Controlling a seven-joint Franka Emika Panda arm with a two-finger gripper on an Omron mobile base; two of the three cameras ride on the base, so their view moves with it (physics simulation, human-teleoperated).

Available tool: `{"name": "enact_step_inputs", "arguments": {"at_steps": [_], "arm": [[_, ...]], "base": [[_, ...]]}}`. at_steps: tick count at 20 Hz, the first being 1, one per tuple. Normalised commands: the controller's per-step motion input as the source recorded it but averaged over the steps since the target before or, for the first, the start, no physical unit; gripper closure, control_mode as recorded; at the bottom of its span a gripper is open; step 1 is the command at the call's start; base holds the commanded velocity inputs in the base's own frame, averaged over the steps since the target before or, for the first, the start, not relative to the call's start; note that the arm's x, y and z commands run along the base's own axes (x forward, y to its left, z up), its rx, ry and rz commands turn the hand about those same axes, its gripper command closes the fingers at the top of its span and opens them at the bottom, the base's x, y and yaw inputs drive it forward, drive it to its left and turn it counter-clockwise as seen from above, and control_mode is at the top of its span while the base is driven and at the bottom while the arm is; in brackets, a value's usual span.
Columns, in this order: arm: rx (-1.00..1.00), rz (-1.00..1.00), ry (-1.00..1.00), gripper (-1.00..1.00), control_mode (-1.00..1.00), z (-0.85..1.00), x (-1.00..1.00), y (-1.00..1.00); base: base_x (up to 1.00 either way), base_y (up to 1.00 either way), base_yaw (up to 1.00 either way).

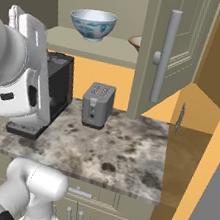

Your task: Open the cabinet. Pick the bowls from the counter and place them in the cabinet. Then close the cabinet.

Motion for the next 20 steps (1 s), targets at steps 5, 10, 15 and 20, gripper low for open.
{"name": "enact_step_inputs", "arguments": {"at_steps": [5, 10, 15, 20], "arm": [[0.01, -0.08, -0.01, -1.0, -1.0, -0.18, -0.07, -0.4], [0.0, -0.08, -0.1, -1.0, -1.0, -0.44, -0.04, -0.36], [0.0, -0.07, -0.22, -1.0, -1.0, -0.59, -0.01, -0.3], [0.0, -0.05, -0.12, -1.0, -1.0, -0.34, 0.01, -0.32]], "base": [[0.0, 0.0, 0.0], [0.0, 0.0, 0.0], [0.0, 0.0, 0.0], [0.0, 0.0, 0.0]]}}
